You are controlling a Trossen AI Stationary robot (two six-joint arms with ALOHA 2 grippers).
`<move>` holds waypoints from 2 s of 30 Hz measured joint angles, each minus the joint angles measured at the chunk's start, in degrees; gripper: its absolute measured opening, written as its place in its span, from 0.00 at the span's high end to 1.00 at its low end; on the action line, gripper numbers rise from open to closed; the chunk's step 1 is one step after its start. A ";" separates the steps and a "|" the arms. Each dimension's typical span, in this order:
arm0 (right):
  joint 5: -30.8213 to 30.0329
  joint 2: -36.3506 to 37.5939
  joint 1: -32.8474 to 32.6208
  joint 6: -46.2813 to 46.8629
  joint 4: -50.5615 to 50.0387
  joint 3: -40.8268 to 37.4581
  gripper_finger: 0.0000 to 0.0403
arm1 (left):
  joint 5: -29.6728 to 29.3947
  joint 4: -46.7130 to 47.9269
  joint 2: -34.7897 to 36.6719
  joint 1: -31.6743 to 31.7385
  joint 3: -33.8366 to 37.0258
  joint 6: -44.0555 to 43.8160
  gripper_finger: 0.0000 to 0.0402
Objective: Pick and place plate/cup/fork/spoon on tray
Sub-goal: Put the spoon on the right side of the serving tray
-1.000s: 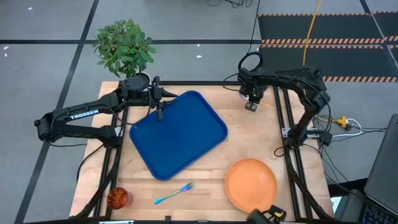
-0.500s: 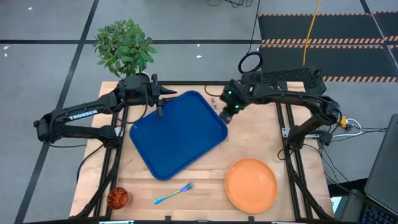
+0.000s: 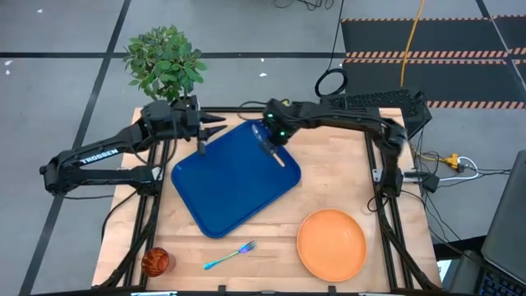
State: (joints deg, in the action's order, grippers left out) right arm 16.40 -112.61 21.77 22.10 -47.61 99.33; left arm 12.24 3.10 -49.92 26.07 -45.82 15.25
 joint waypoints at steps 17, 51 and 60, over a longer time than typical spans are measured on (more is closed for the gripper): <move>-6.29 -15.72 1.02 3.57 -7.97 14.34 0.95 | -4.90 8.67 8.97 0.02 0.00 1.57 0.74; -8.82 -18.48 1.00 4.28 -4.60 8.33 0.80 | -5.11 11.43 9.45 0.02 -0.02 4.11 0.74; -8.82 -17.96 -0.28 6.72 -4.88 8.25 0.70 | -5.21 11.53 9.45 -0.01 -0.02 4.09 0.74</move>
State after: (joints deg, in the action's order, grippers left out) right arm 7.58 -130.56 21.49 28.81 -52.49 107.58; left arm 7.03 14.63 -40.47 26.06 -45.84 19.33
